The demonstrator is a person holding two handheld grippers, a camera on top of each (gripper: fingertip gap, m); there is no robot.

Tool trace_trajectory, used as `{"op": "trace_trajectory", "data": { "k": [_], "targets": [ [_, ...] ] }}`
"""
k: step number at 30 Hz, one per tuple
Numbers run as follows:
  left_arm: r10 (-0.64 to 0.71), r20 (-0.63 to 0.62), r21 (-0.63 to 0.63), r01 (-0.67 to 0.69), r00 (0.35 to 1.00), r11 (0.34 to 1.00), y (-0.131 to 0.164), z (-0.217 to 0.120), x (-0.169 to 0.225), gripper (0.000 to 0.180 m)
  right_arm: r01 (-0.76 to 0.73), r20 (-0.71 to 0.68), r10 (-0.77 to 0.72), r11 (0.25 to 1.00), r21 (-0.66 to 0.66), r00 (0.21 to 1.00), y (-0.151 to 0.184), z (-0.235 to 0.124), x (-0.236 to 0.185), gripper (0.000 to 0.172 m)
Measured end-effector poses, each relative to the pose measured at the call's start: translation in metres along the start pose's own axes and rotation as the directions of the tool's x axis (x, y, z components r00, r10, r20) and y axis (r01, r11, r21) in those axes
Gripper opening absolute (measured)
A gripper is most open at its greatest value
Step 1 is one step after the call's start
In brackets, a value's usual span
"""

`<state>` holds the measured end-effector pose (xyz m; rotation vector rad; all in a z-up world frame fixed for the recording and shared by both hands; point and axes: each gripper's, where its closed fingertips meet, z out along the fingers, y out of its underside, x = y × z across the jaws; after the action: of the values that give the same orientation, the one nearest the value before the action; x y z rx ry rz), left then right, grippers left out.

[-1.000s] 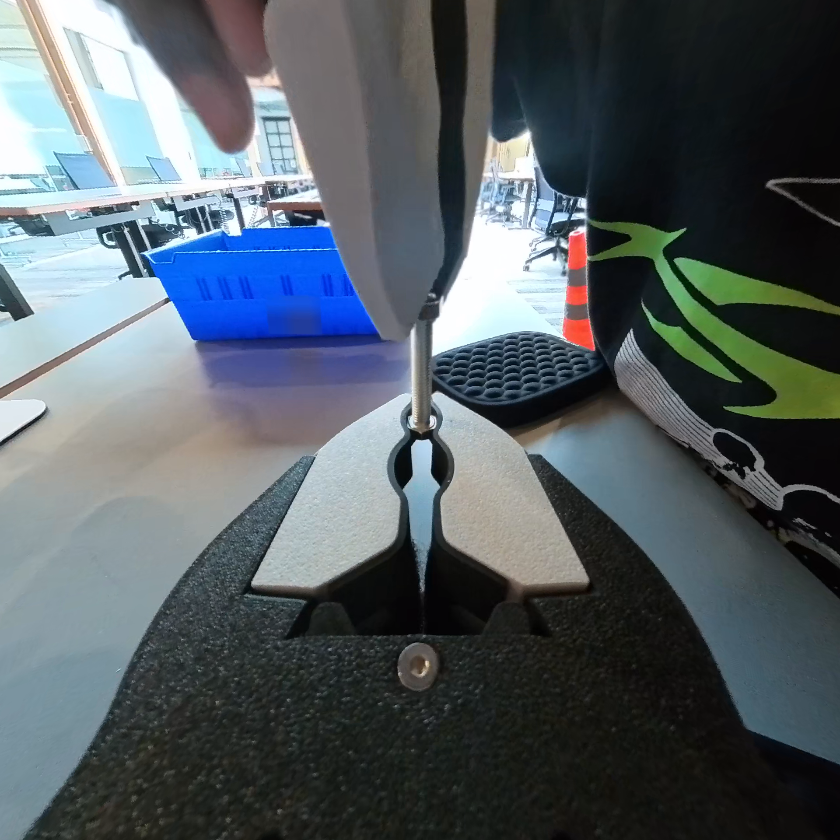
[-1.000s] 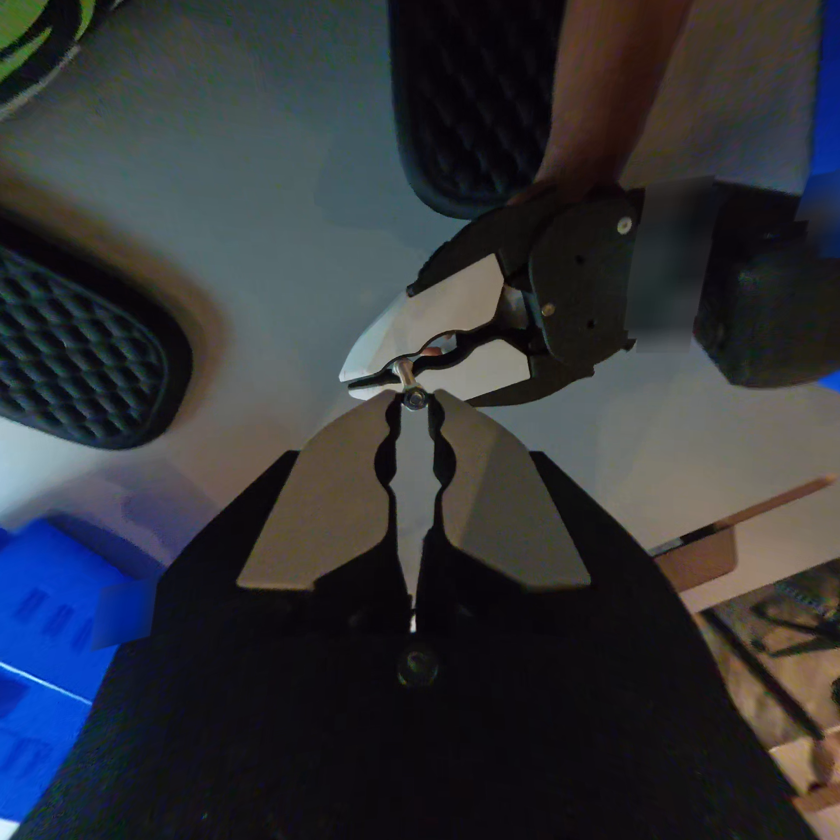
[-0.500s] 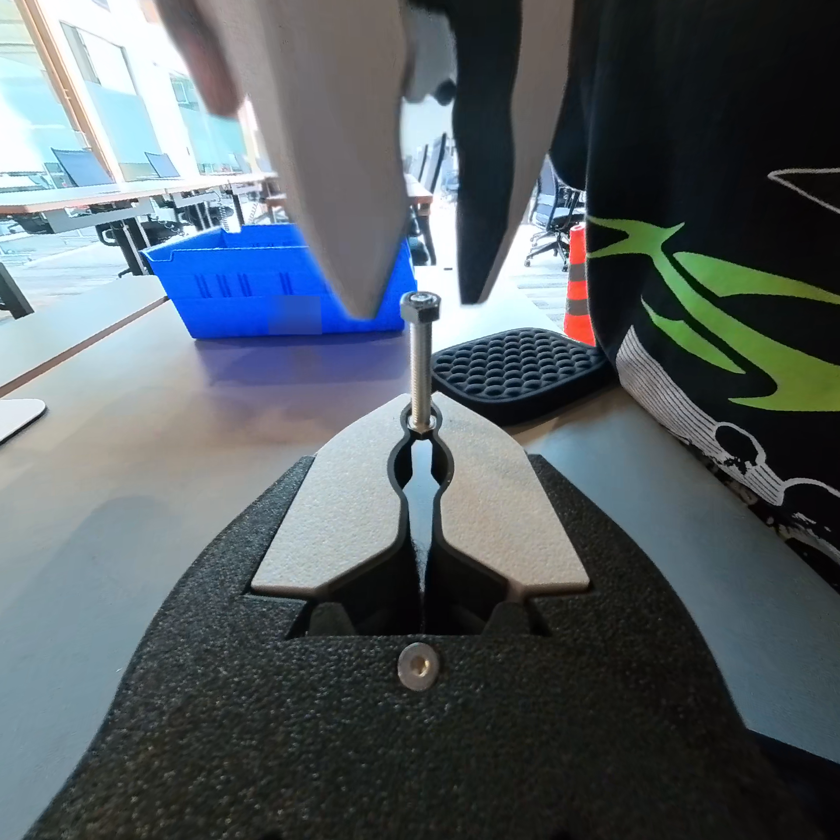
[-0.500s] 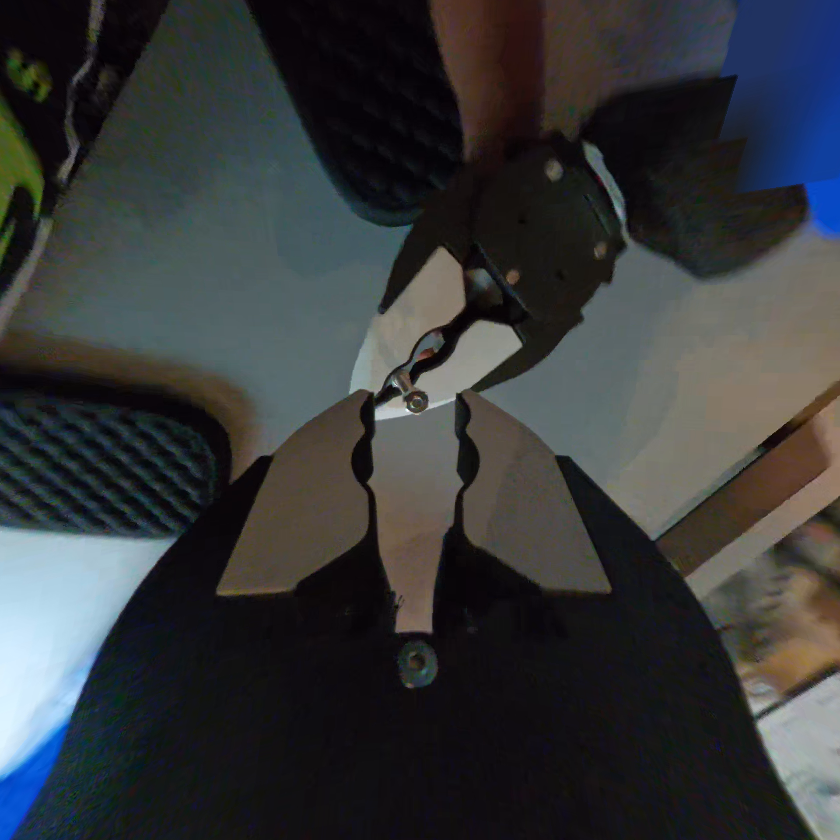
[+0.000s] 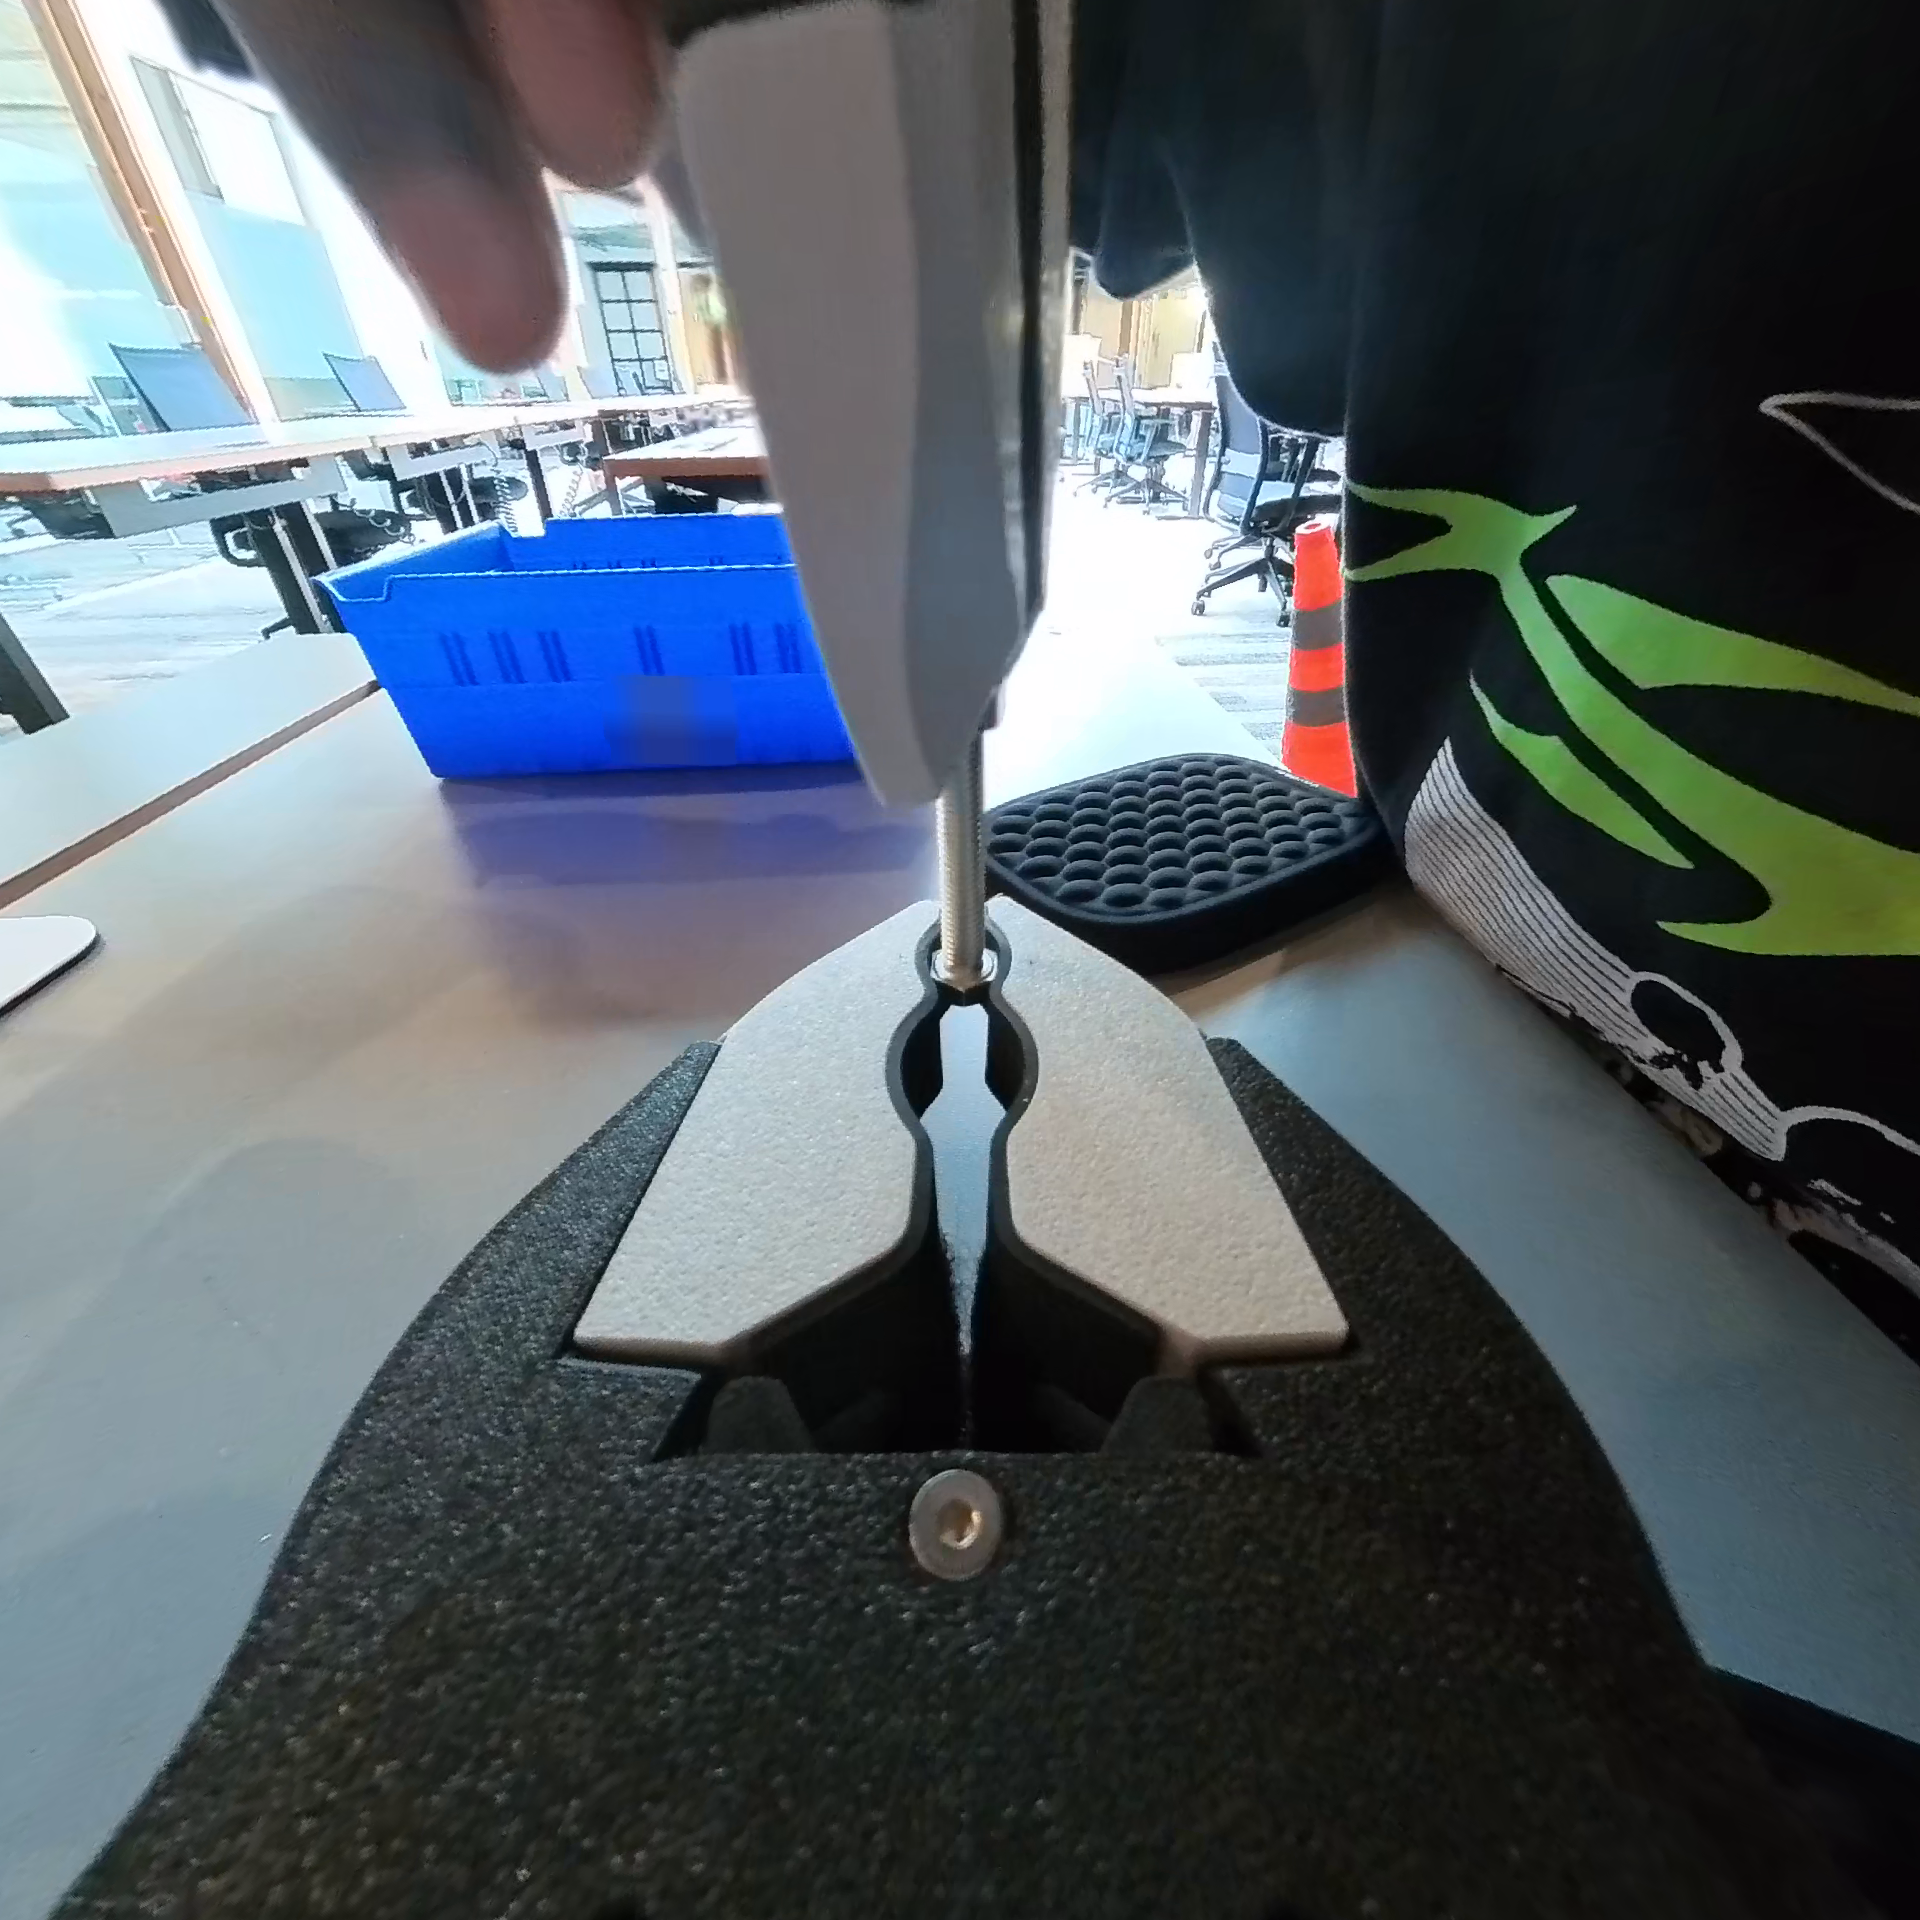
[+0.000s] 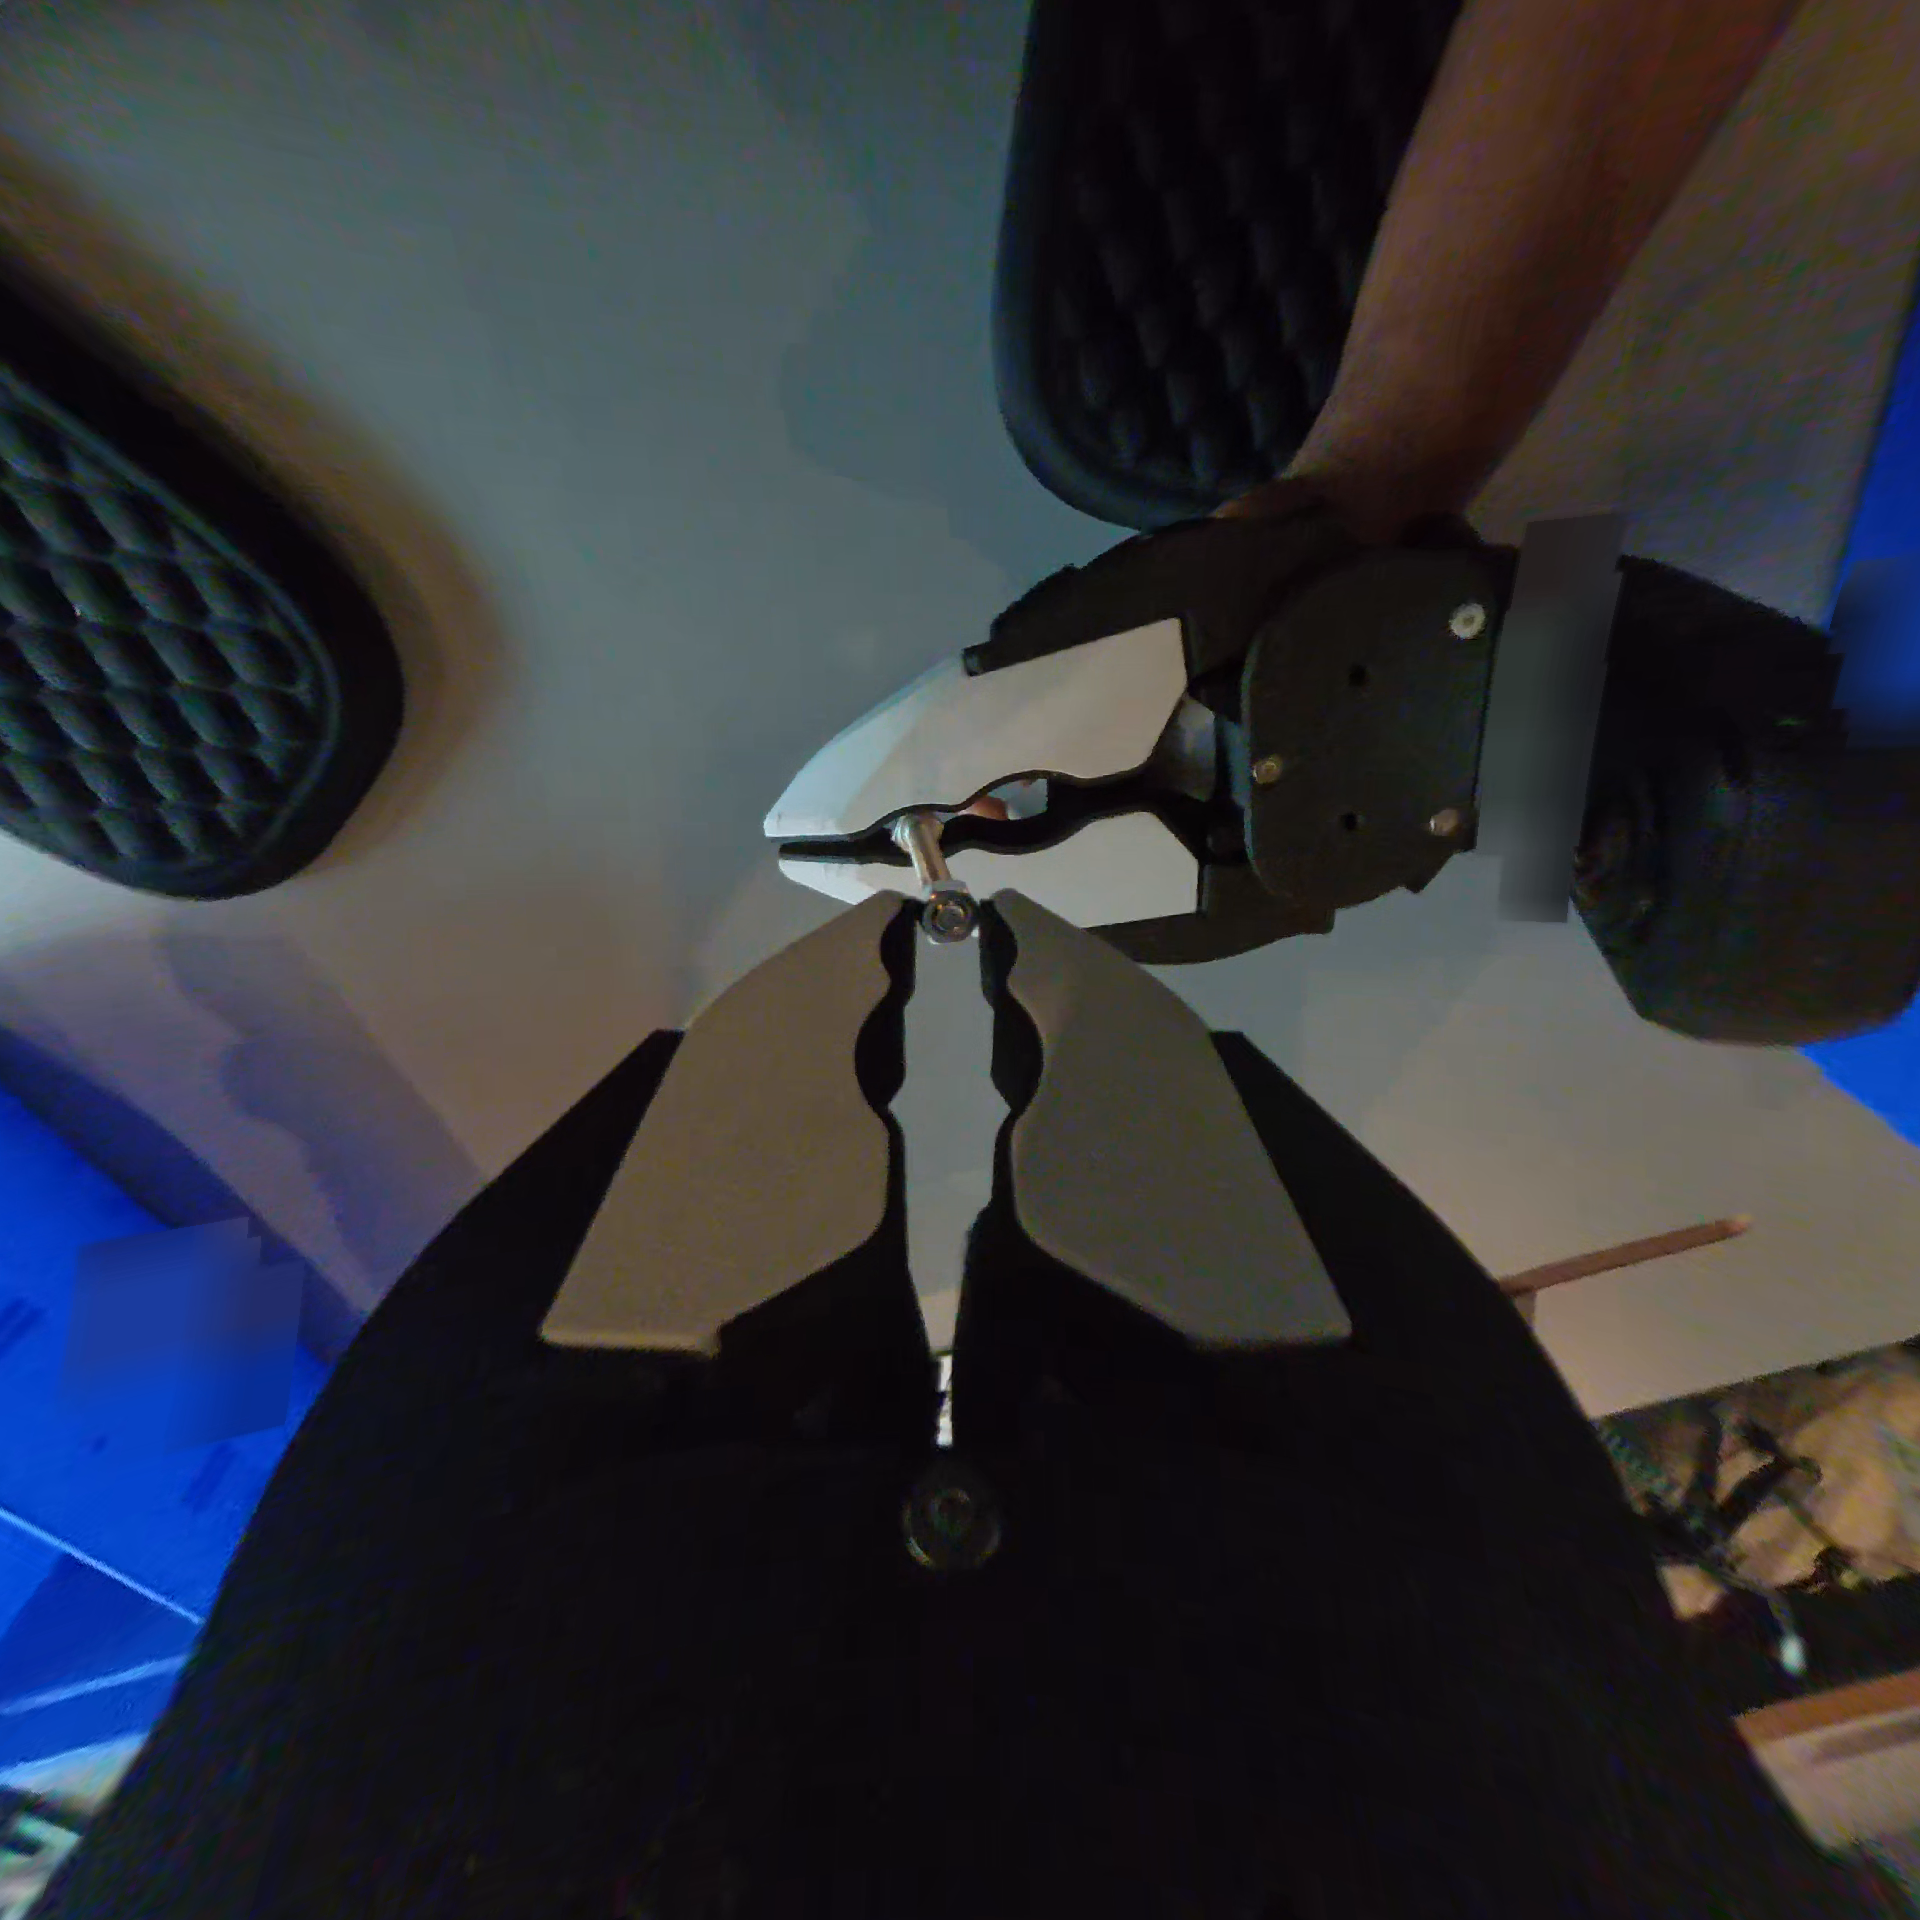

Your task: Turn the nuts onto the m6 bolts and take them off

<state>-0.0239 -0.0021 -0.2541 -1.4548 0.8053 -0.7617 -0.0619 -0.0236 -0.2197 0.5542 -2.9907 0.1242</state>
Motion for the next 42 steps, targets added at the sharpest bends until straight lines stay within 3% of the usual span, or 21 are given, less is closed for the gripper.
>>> {"op": "trace_trajectory", "data": {
  "k": [4,8,12,16,18,21,27,32,35,37,40,42],
  "targets": [
    [-0.002,0.013,0.001,0.002,1.000,1.000,0.000,0.000,-0.002,0.002,-0.321,-0.043,0.320,0.946,-0.035,0.947,0.001,0.000,0.001,0.011],
    [0.000,0.017,-0.014,0.000,1.000,1.000,0.002,0.001,-0.002,0.002,-0.731,-0.091,0.727,0.682,-0.030,0.681,0.003,0.002,-0.002,0.011],
    [0.000,0.017,-0.011,0.000,1.000,1.000,0.001,0.001,-0.002,0.002,-0.746,-0.123,0.740,0.666,-0.004,0.661,0.002,0.001,-0.002,0.012],
    [0.003,0.010,-0.010,-0.003,1.000,1.000,0.001,0.001,-0.001,0.002,-0.538,-0.116,0.531,0.842,-0.041,0.839,0.000,0.000,-0.002,0.044],
    [0.004,0.006,-0.009,-0.004,1.000,1.000,0.001,0.001,0.000,0.002,-0.341,-0.062,0.338,0.939,-0.040,0.939,-0.003,-0.003,-0.007,0.042],
    [0.006,0.001,-0.011,-0.006,1.000,1.000,0.001,0.001,0.000,0.002,-0.133,-0.022,0.132,0.991,-0.014,0.991,-0.002,-0.006,-0.007,0.035],
    [0.006,-0.003,-0.010,-0.006,1.000,1.000,0.001,0.001,0.001,0.002,-0.017,-0.004,0.017,0.999,0.032,1.000,0.001,-0.003,0.003,0.015],
    [0.006,-0.003,-0.010,-0.006,1.000,1.000,0.001,0.001,0.001,0.002,-0.054,-0.014,0.055,0.997,0.057,0.998,-0.002,-0.003,-0.003,0.009],
    [0.003,0.007,-0.009,-0.003,1.000,1.000,0.001,0.001,-0.001,0.002,-0.224,-0.052,0.225,0.974,0.031,0.973,0.001,-0.003,-0.002,0.009],
    [0.005,0.010,-0.010,-0.005,1.000,1.000,0.001,0.001,-0.001,0.002,-0.389,-0.072,0.390,0.921,0.028,0.918,0.000,-0.003,-0.002,0.009],
    [0.008,0.015,-0.017,-0.008,1.000,1.000,0.002,0.001,-0.001,0.002,-0.654,-0.102,0.653,0.756,0.025,0.750,0.001,-0.002,-0.004,0.009],
    [0.013,0.013,-0.024,-0.013,1.000,1.000,0.003,0.002,0.000,0.002,-0.740,-0.112,0.737,0.672,0.026,0.666,-0.001,-0.002,-0.008,0.009]
  ]
}}
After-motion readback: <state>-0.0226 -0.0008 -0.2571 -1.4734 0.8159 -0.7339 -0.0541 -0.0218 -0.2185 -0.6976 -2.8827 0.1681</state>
